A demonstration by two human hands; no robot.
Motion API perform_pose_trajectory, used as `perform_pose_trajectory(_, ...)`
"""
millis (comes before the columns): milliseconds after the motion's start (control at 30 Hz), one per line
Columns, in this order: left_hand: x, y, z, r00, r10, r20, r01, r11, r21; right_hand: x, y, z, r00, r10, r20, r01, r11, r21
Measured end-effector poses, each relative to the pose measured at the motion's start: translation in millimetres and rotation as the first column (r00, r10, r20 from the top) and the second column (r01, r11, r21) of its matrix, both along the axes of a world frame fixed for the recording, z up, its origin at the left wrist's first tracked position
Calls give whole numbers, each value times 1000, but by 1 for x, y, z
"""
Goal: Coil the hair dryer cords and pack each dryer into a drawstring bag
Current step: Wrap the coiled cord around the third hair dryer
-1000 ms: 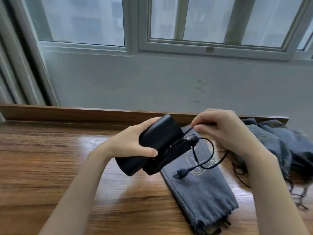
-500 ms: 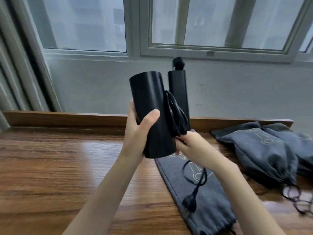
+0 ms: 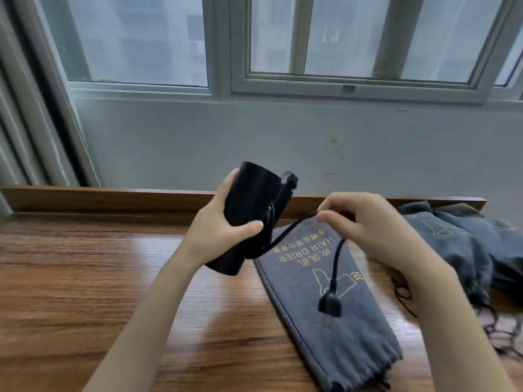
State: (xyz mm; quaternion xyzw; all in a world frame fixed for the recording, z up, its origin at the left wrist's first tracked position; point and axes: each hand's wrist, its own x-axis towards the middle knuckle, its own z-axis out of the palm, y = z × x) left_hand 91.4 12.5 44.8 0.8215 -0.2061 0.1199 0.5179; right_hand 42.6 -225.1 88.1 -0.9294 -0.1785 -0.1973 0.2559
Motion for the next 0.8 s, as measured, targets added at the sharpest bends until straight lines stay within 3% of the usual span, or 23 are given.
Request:
perform_pose_trajectory(67,-3,-5,-2,986,-150,-79,147,988,-43,0,-2,0,985,-119,127,123,992,-23)
perform_pose_trajectory(167,-6,-14,-2,955,-269,-122,254,959,-127,4,-9,-4,970,-174,168,169,985,43)
perform_pose_trajectory(267,-6,-15,-1,950,-286,-126,263,949,-171,6,-13,-5,979,-142,147,116,978,173)
perform_pose_trajectory(467,-7,-7,-2,931,-325,-167,299,941,-160,4,-9,-2,953,-174,247,121,969,214)
perform_pose_trajectory(633,-7,-4,-6,809,-488,-330,488,868,-88,7,-14,-4,951,-150,269,104,979,178)
perform_pose_trajectory(800,-7,8,-7,716,-633,-293,566,773,-287,16,-20,-11,981,-65,183,21,972,234)
